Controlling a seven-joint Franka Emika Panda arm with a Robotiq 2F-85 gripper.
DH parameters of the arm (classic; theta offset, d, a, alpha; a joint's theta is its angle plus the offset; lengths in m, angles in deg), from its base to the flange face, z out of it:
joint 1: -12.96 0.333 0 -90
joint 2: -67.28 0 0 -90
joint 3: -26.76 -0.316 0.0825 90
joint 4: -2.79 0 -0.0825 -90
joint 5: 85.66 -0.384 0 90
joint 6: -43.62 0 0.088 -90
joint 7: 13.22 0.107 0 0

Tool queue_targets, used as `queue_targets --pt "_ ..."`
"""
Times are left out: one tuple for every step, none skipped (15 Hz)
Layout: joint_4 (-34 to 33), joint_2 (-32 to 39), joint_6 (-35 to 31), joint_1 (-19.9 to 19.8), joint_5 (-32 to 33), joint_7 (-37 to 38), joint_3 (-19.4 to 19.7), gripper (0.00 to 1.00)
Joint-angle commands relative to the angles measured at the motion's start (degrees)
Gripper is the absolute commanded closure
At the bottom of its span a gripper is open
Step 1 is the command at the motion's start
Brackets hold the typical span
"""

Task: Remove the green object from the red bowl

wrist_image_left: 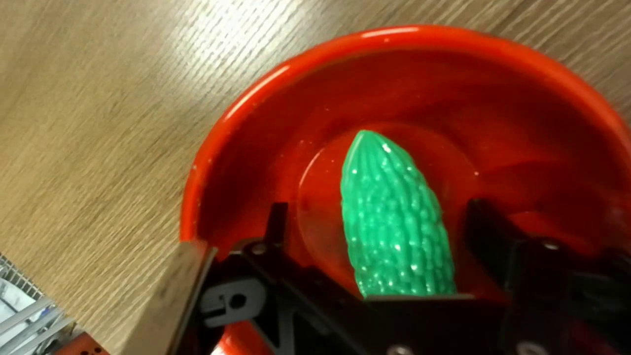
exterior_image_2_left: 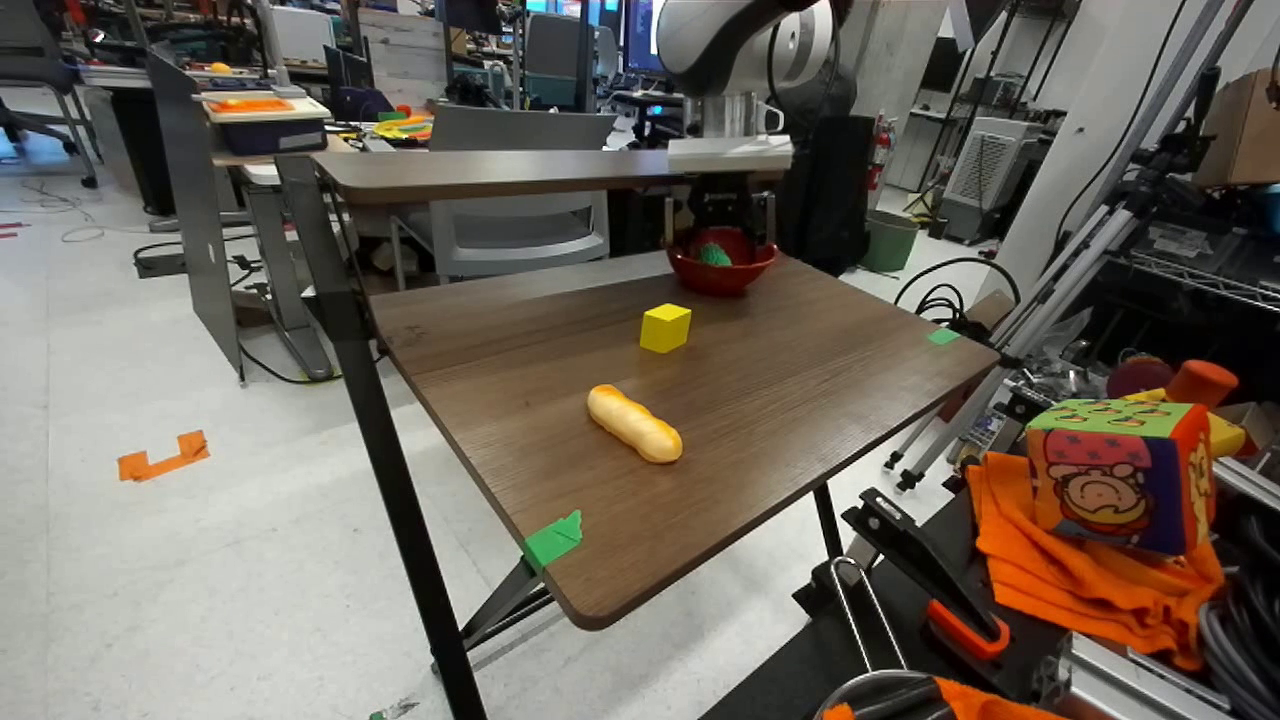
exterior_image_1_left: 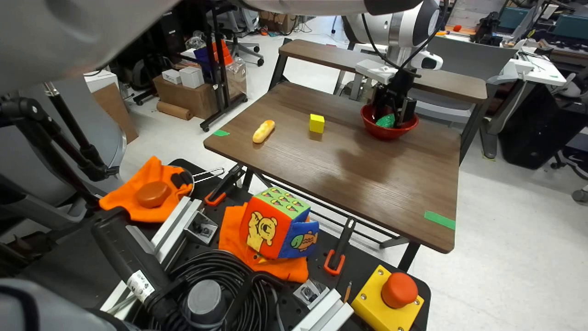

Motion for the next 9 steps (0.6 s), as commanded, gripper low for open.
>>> queue_targets --pt "-2.52 1.53 1.31 0.83 1.59 0.49 0.95 0.42" --pt "-2.20 1.24 1.45 0.83 1.72 0.01 0.74 0.50" --pt "-1.92 0.90 1.53 0.86 1.79 -0.32 0.63 0.58" --pt "-1.35 0.30 1.66 0.90 1.81 -0.92 0.44 0.65" --pt "-0.60 -0.32 1.61 0.90 1.83 -1.83 0.17 0.73" --pt "0.39 -1.16 1.31 0.96 1.89 -2.60 -0.01 0.79" --pt "1.40 -2.00 1.03 0.99 1.89 -3.76 -0.25 0.79" --pt "2.93 -3.27 0.72 1.05 1.89 -5.49 -0.56 0.79" --pt "4.32 -4.43 0.15 1.15 1.86 -7.21 -0.84 0.79"
